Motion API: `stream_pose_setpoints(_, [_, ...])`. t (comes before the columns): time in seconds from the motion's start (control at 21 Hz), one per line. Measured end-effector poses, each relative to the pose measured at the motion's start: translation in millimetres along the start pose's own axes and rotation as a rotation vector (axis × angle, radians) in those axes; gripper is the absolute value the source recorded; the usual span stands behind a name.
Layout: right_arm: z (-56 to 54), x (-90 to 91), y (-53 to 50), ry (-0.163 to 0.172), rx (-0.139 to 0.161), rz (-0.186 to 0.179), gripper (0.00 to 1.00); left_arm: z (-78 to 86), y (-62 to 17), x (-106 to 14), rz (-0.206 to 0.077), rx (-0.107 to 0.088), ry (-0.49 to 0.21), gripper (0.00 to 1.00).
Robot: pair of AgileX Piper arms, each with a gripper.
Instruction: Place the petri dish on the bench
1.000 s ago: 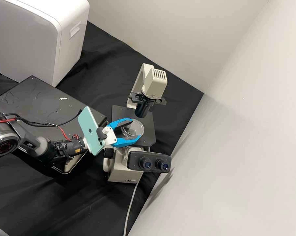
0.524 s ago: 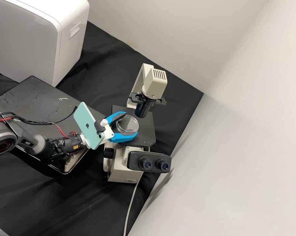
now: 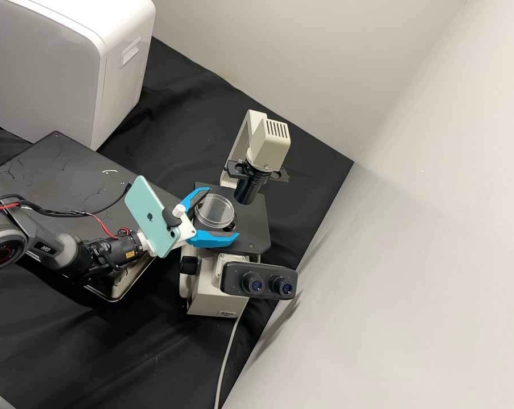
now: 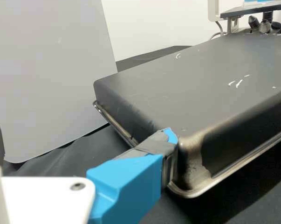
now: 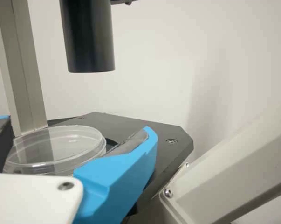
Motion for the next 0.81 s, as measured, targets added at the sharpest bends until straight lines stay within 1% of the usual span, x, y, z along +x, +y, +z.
stream_pose_setpoints(0.67, [-0.1,0.0,-0.1,0.002,-0.001,-0.002,1.0,0.0,0.0,0.0,0.0,0.0,0.0,1.0])
stream_pose_setpoints(0.81, [-0.1,0.0,-0.1,0.002,-0.001,-0.002,1.0,-2.3,3.1,-0.2,0.015,-0.012,0.01,1.0])
